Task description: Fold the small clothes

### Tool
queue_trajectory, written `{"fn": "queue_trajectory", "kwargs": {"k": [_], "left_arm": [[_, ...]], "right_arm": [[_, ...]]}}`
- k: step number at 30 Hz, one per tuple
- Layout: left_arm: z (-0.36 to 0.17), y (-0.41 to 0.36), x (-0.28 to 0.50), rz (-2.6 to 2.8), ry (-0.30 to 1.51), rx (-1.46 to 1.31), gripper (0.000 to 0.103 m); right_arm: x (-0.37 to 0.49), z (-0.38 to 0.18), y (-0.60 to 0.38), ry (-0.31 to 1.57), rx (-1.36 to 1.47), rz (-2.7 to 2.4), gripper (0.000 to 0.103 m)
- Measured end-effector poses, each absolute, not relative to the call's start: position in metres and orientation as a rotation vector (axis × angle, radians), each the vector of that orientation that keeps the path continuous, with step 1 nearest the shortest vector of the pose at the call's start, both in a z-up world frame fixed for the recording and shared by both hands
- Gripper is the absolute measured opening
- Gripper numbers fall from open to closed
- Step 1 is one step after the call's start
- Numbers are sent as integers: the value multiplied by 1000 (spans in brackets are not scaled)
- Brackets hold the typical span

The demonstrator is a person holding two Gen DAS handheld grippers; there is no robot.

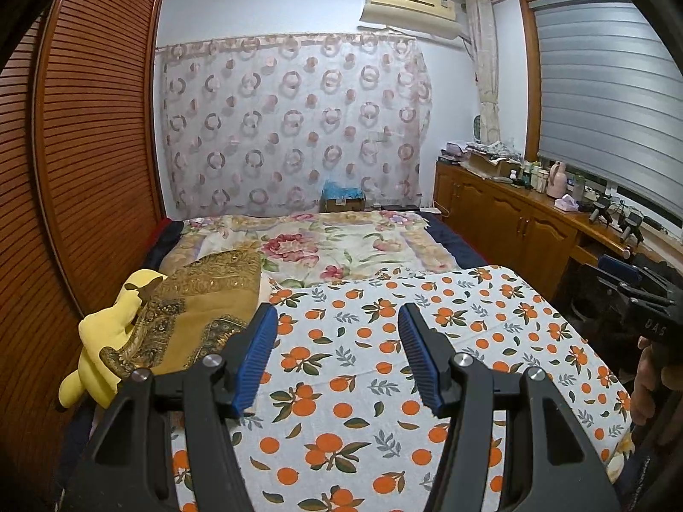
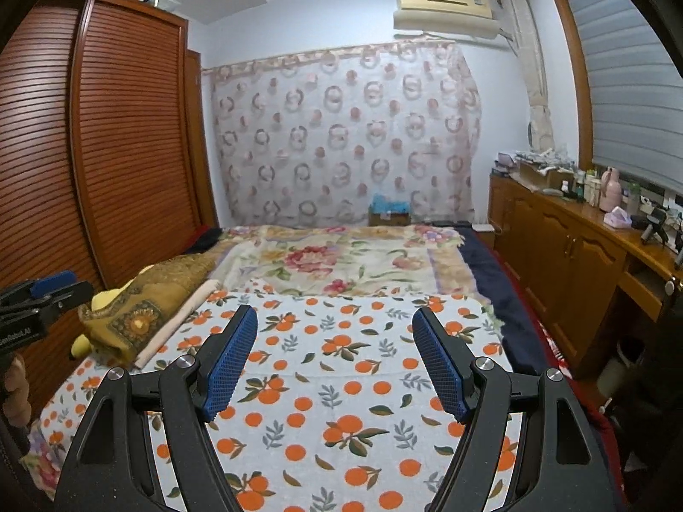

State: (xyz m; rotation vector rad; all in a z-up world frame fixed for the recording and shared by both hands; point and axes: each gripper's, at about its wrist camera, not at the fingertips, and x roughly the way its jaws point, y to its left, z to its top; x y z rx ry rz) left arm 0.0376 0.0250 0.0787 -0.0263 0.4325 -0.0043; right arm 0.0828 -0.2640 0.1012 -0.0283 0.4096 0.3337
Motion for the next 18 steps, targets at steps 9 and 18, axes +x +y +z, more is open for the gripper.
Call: {"fn": "queue_trajectory", "kwargs": {"k": [9,18], "left_arm": [[79,25,37,-3,433,-27,58],[80,26,37,-2,430,-25,58]], "right_arm": [[83,102,-264,408,-26,334,77],[82,101,-265,404,-25,334,77]]}}
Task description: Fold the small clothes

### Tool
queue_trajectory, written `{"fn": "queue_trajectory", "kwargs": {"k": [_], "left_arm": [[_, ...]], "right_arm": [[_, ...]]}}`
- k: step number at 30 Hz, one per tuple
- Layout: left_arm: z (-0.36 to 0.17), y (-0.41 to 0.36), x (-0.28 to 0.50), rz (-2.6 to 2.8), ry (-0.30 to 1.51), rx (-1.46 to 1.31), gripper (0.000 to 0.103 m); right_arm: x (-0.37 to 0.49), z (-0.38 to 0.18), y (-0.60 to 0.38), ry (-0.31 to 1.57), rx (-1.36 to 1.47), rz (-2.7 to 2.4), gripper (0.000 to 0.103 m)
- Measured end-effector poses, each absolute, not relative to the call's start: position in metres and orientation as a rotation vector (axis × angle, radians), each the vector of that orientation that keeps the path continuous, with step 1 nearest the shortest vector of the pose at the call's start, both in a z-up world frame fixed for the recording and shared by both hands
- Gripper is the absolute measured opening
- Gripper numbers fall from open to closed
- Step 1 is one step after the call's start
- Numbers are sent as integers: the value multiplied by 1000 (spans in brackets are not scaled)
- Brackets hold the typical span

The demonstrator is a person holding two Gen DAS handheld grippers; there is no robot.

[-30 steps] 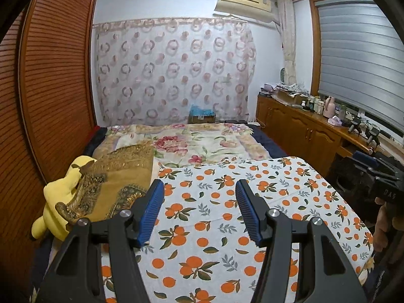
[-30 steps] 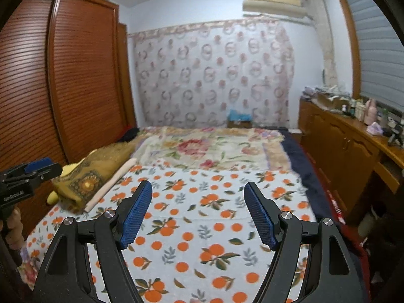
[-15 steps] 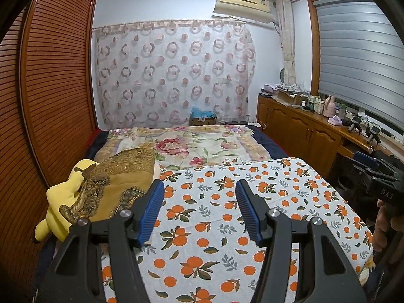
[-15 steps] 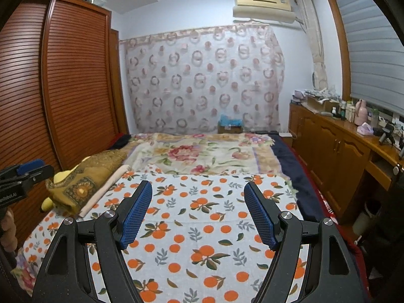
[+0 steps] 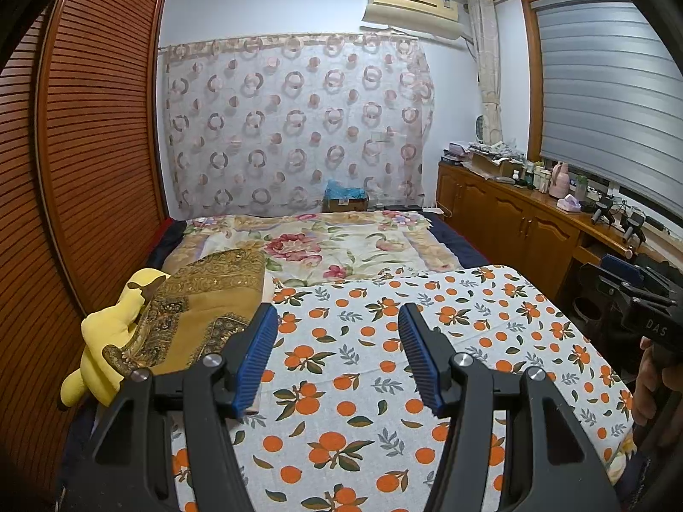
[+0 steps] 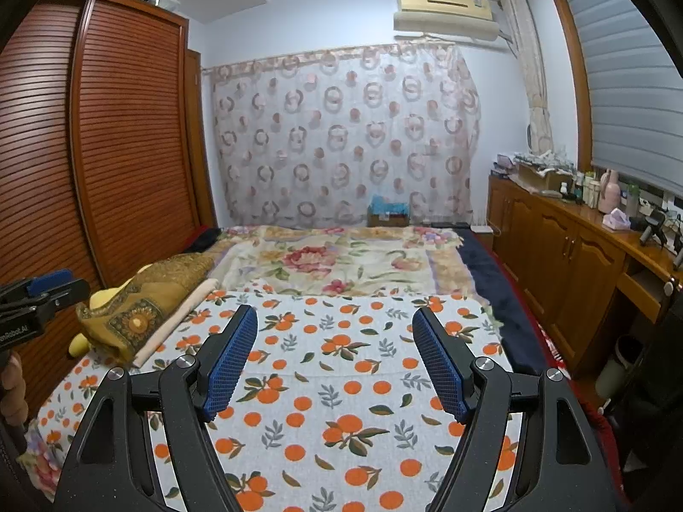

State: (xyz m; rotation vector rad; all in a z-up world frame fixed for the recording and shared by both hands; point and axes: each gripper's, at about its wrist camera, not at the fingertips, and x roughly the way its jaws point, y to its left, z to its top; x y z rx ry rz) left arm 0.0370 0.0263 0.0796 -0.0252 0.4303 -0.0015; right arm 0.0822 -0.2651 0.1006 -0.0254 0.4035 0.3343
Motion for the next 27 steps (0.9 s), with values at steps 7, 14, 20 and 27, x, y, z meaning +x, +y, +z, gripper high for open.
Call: {"fn": "queue_trajectory", "kwargs": {"k": [7,14,20,27], "left_arm": [[79,26,38,-4,432,-27,58],[79,25,37,-3,430,-25,58],[78,26,38,0,430,-24,58],[78,30,38,1,427,-23,58]], "right_arm": [[82,101,-264,403,-27,333,77],[82,100,-264,404,-26,334,77],[82,100,-264,404,-27,334,77],[82,99,-264,403,-29,332,77]]}}
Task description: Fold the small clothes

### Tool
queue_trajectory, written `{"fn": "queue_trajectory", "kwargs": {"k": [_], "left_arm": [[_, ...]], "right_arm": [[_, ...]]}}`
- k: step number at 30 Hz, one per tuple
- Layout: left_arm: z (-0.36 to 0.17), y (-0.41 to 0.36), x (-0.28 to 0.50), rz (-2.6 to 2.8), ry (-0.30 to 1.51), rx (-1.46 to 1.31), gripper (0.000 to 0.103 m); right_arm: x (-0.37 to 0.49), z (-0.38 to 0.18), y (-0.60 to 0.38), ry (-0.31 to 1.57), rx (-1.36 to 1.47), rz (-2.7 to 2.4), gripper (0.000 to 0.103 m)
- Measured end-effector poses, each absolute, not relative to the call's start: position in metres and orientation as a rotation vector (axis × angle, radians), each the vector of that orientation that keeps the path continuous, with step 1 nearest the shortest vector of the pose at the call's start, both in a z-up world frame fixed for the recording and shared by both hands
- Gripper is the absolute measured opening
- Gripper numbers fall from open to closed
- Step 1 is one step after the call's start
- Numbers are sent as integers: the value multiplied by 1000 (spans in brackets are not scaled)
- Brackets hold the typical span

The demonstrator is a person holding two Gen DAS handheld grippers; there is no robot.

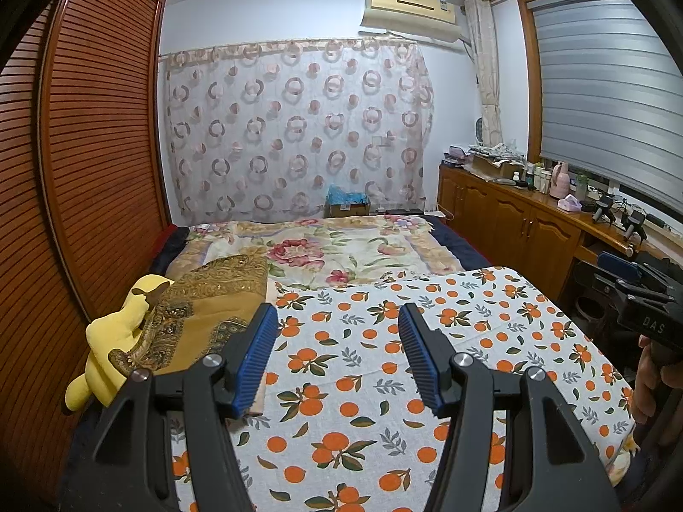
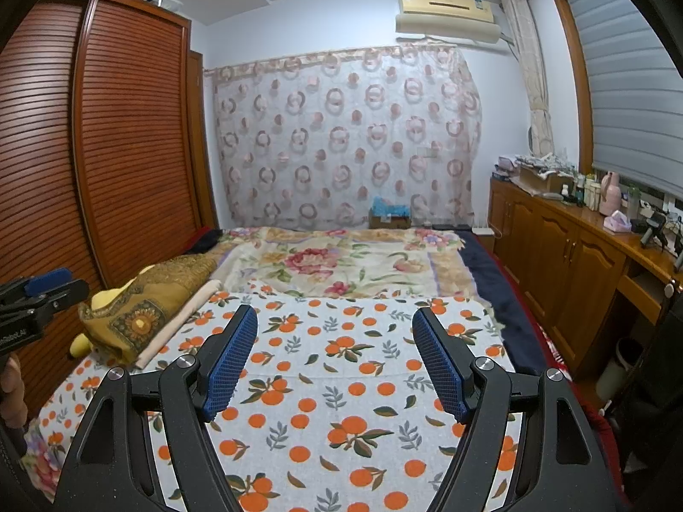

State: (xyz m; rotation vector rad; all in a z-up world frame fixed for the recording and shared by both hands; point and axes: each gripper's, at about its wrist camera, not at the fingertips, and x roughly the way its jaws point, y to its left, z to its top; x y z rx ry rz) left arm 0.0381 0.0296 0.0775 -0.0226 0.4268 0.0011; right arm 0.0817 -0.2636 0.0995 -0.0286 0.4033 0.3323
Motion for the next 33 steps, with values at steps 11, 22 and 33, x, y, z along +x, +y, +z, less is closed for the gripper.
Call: {"fn": "queue_trajectory", "kwargs": {"k": [11,22,33], "left_arm": [[76,28,38,0,427,-22,58],[74,28,38,-1,426,-21,58],[73,28,37,-1,424,-20,58]], "right_arm": [[81,100,-262,403,-29,333,77],[81,100,-262,403,-29,333,77],[81,100,-260,400,-30,334,77]]}}
